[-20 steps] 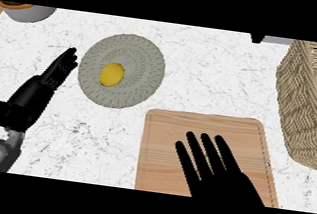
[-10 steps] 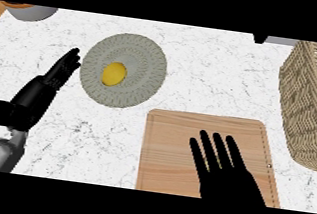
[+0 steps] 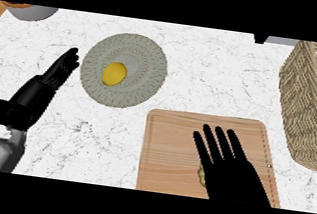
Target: Pick the squash from the cutting board and place it in the basket
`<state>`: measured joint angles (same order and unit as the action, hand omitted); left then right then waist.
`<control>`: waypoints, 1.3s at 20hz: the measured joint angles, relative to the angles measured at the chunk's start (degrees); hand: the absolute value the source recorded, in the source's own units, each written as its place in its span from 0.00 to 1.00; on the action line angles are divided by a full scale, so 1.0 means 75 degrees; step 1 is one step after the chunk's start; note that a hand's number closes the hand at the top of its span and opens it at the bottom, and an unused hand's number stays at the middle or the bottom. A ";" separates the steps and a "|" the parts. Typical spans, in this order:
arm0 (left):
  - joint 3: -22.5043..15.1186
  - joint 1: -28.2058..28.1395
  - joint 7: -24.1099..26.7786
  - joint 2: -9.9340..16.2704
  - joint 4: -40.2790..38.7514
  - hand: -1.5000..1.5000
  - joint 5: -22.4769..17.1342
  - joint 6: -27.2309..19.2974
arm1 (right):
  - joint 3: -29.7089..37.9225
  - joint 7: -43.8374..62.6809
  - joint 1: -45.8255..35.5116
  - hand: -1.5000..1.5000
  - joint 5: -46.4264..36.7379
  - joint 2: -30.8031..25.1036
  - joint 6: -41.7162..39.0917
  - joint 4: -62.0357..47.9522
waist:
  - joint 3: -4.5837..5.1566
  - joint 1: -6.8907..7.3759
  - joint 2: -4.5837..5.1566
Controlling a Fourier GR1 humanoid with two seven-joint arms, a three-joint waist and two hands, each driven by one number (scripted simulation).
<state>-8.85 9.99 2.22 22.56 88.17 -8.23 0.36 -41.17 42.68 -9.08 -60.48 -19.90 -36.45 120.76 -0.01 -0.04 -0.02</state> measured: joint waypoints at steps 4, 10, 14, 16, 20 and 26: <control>0.0213 -0.0043 0.0119 -0.0087 -0.0084 0.50 0.0135 0.0259 | -0.0083 -0.0264 0.0227 0.00 -0.0184 0.0227 0.0197 -0.0070 | 0.0001 -0.0001 -0.0001; 0.0327 0.0081 -0.0133 -0.0429 -0.0005 0.50 0.0427 0.0349 | -0.0178 -0.0466 0.0443 0.00 -0.0651 0.0420 0.0337 -0.0371 | 0.0002 -0.0005 -0.0001; 0.0453 -0.0094 -0.0203 -0.0474 0.0221 0.50 0.0495 0.0494 | -0.0342 -0.0496 0.0770 0.00 -0.1052 0.0290 0.0474 -0.0444 | 0.0001 0.0000 -0.0006; 0.0505 -0.0038 -0.0086 -0.0569 0.0061 0.50 0.0641 0.0505 | -0.0301 -0.0522 0.0735 0.00 -0.1169 0.0362 0.0393 -0.0528 | 0.0002 -0.0004 -0.0005; 0.0647 0.0020 -0.0315 -0.0639 0.0191 0.50 0.0633 0.0683 | -0.0070 -0.0953 0.0715 0.00 -0.1340 0.0284 0.0781 -0.1134 | 0.0001 0.0005 -0.0002; 0.0797 -0.0084 -0.0316 -0.0883 0.0242 0.50 0.0878 0.0796 | -0.0069 -0.1064 0.0804 0.00 -0.1753 0.0652 0.0885 -0.1613 | 0.0001 0.0006 -0.0001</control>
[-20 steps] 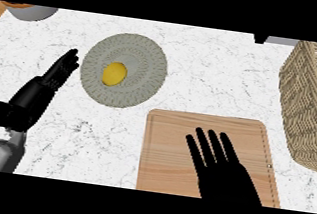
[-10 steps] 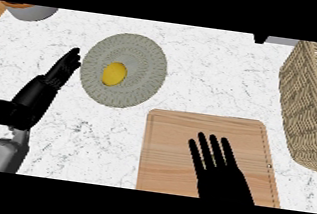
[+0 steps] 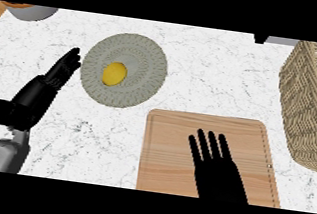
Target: Pick the squash from the cutting board and place it in the basket
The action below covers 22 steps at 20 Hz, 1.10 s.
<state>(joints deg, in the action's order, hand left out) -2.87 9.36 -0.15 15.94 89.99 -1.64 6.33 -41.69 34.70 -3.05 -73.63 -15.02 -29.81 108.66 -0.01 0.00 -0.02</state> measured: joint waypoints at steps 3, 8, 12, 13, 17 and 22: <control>0.0146 0.0040 -0.0219 0.0025 0.0192 0.50 -0.0030 0.0137 | 0.0215 -0.0166 0.0041 0.00 -0.0102 -0.0101 0.0062 -0.0120 | 0.0001 0.0000 -0.0002; 0.0299 -0.0031 -0.0083 -0.0064 0.0143 0.50 0.0060 0.0313 | 0.0413 -0.0323 0.0093 0.00 -0.0345 -0.0032 0.0217 -0.0537 | 0.0000 -0.0001 0.0001; 0.0290 -0.0105 -0.0114 -0.0213 0.0221 0.50 0.0231 0.0325 | 0.0705 -0.0568 0.0028 0.00 -0.0361 0.0062 0.0261 -0.0971 | 0.0001 0.0004 0.0000; 0.0316 -0.0069 -0.0114 -0.0231 0.0176 0.50 0.0261 0.0352 | 0.0789 -0.0616 0.0029 0.00 -0.0328 0.0081 0.0154 -0.0938 | 0.0000 0.0000 0.0001; 0.0404 -0.0082 -0.0196 -0.0306 0.0271 0.50 0.0296 0.0446 | 0.0847 -0.0752 0.0151 1.00 -0.0386 0.0189 0.0088 -0.1142 | 0.0001 0.0000 0.0000; 0.0498 0.0024 -0.0166 -0.0384 0.0166 0.50 0.0365 0.0506 | 0.0799 -0.1026 0.0170 1.00 -0.0475 0.0216 0.0043 -0.1498 | 0.0030 0.0008 -0.0031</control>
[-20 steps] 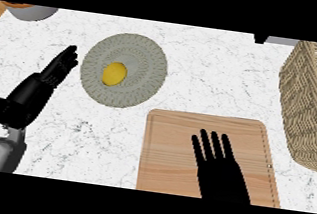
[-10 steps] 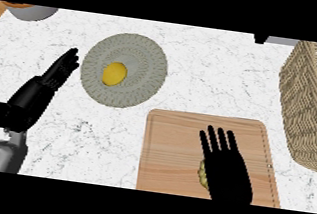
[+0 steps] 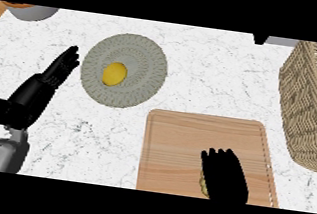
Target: Pick the squash from the cutting board and place it in the basket
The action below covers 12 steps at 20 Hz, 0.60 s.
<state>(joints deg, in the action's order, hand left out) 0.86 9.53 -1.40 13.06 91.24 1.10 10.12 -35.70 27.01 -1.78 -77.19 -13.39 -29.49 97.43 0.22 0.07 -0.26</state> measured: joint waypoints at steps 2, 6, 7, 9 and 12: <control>0.0036 -0.0012 -0.0056 -0.0013 0.0034 0.50 0.0021 0.0046 | -0.0032 -0.0020 -0.0053 1.00 -0.0114 0.0089 -0.0039 -0.0094 | 0.0015 -0.0001 -0.0012; 0.0003 -0.0177 0.0072 -0.0117 0.0067 0.50 0.0132 0.0046 | -0.0160 -0.0292 -0.0143 1.00 -0.0312 -0.0036 0.0017 -0.0201 | 0.0038 0.0015 -0.0037; 0.0018 -0.0189 0.0036 -0.0107 0.0108 0.50 0.0113 0.0077 | -0.0284 -0.0333 -0.0165 1.00 -0.0406 -0.0058 -0.0004 -0.0202 | 0.0046 0.0016 -0.0043; 0.0011 -0.0234 0.0074 -0.0154 0.0108 0.50 0.0157 0.0072 | -0.0299 -0.0581 -0.0129 1.00 -0.0432 -0.0267 0.0053 -0.0032 | 0.0046 0.0009 -0.0044; 0.0084 -0.0101 0.0109 -0.0136 -0.0044 0.50 0.0205 0.0038 | -0.0001 -0.1042 0.0564 1.00 0.0022 -0.0671 0.0691 0.0565 | 0.0039 -0.0079 -0.0037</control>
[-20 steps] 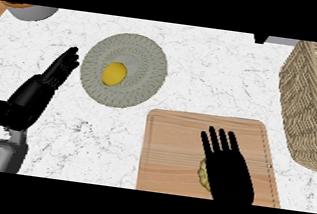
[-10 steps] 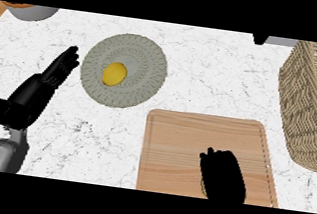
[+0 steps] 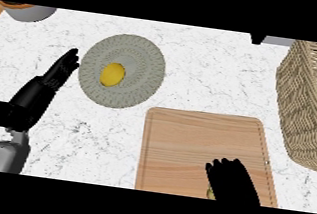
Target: Pick the squash from the cutting board and place it in the basket
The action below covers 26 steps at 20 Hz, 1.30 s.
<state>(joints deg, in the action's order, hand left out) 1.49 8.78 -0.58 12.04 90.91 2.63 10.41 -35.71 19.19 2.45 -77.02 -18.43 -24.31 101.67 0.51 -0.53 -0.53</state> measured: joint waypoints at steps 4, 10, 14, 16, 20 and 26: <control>0.0093 -0.0015 -0.0024 0.0018 -0.0024 0.50 -0.0076 0.0026 | 0.0537 -0.0690 0.1172 1.00 0.0862 -0.0324 0.1208 0.0620 | -0.0037 -0.0107 0.0015; 0.0148 -0.0033 -0.0030 0.0070 0.0032 0.50 -0.0060 0.0086 | 0.1158 -0.1702 0.2620 1.00 0.1892 -0.0798 0.2553 0.1417 | -0.0065 -0.0070 0.0042; 0.0133 -0.0065 -0.0004 0.0008 0.0006 0.50 -0.0020 0.0043 | 0.1390 -0.2120 0.3338 1.00 0.3077 -0.0694 0.2709 0.2289 | -0.0069 -0.0084 0.0047; 0.0192 -0.0065 -0.0046 0.0061 0.0057 0.50 -0.0088 0.0099 | 0.1504 -0.2410 0.3642 1.00 0.3744 -0.0570 0.2875 0.2789 | -0.0073 -0.0108 0.0039; 0.0167 -0.0076 -0.0052 0.0002 0.0091 0.50 -0.0033 0.0028 | 0.1725 -0.2778 0.4170 1.00 0.4938 -0.0335 0.3091 0.4054 | -0.0073 -0.0156 0.0026; 0.0084 -0.0134 -0.0117 -0.0084 0.0180 0.50 0.0080 -0.0062 | 0.2135 -0.3110 0.4657 1.00 0.5399 -0.0154 0.3357 0.4485 | -0.0064 -0.0190 0.0026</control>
<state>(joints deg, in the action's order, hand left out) 2.12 7.77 -1.46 11.41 92.25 3.23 9.95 -19.69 -4.13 37.38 -36.53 -19.58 0.86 135.31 0.03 -1.95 -0.34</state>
